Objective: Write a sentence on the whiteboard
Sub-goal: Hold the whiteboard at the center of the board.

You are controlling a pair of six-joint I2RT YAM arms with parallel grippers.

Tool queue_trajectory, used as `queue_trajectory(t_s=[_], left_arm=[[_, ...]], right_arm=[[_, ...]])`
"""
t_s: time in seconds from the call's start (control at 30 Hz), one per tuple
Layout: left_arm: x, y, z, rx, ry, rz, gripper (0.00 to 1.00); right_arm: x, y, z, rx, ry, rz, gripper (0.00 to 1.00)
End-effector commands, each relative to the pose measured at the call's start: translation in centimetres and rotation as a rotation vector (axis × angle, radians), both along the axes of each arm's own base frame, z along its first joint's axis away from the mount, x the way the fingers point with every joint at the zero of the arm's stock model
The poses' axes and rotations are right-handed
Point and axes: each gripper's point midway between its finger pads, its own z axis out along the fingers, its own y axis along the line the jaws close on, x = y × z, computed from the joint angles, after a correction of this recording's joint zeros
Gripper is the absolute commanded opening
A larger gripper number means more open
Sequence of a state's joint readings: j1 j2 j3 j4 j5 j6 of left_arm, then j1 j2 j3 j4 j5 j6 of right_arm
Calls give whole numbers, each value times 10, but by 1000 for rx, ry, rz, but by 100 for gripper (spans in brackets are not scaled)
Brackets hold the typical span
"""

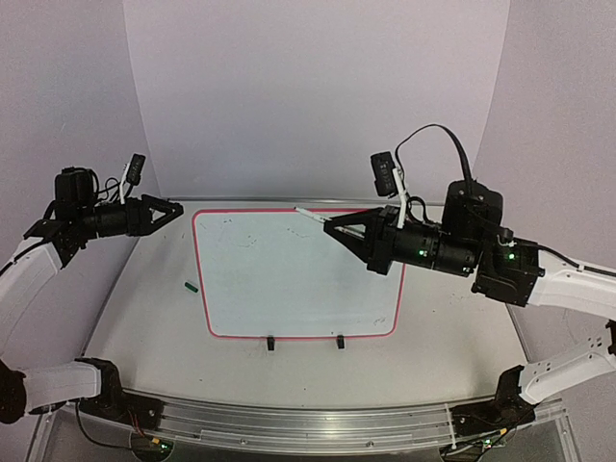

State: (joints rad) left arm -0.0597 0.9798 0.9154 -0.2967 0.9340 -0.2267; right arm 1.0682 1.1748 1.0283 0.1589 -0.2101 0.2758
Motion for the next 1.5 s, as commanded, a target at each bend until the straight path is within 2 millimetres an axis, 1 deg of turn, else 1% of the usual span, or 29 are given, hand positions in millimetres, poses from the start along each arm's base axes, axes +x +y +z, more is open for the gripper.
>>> queue_trajectory(t_s=[0.0, 0.1, 0.17, 0.27, 0.4, 0.47, 0.6, 0.73, 0.9, 1.0, 1.1, 1.17, 1.3, 1.47], left_arm=[[-8, -6, -2, 9, -53, -81, 91], [-8, -7, -13, 34, -36, -104, 91], [-10, -9, -18, 37, -29, -126, 92], [-13, -18, -23, 47, -15, -166, 91], [-11, -29, -38, 113, 7, -185, 89], [-9, -35, -39, 128, 10, -199, 84], [-3, -35, -40, 152, 3, -185, 65], [-3, -35, -39, 155, -6, -178, 50], [-2, -35, -40, 162, -10, -177, 36], [-3, -34, -41, 167, -12, -175, 31], [-2, -34, -44, 177, -13, -170, 25], [-2, -33, -45, 185, -14, -167, 21], [-3, -32, -51, 200, -17, -170, 14], [-7, -30, -57, 224, -37, -170, 6]], right_arm=[[-7, 13, 6, 16, -32, 34, 0], [-8, 18, 3, 15, -43, 24, 0], [-5, 20, 3, 21, -45, 15, 0], [-3, 25, 1, 22, -42, 18, 0], [-2, 36, -3, 12, -31, 38, 0], [-2, 42, -6, 5, -27, 48, 0], [-3, 53, -9, -6, -24, 58, 0], [0, 65, -15, -33, -26, 34, 0], [9, 87, -28, -93, -22, -11, 0], [14, 101, -30, -100, -12, -23, 0], [16, 117, -39, -120, -7, -19, 0], [19, 125, -41, -121, -2, -19, 0], [22, 132, -43, -122, 5, -20, 0], [21, 134, -45, -124, 9, -11, 0]])
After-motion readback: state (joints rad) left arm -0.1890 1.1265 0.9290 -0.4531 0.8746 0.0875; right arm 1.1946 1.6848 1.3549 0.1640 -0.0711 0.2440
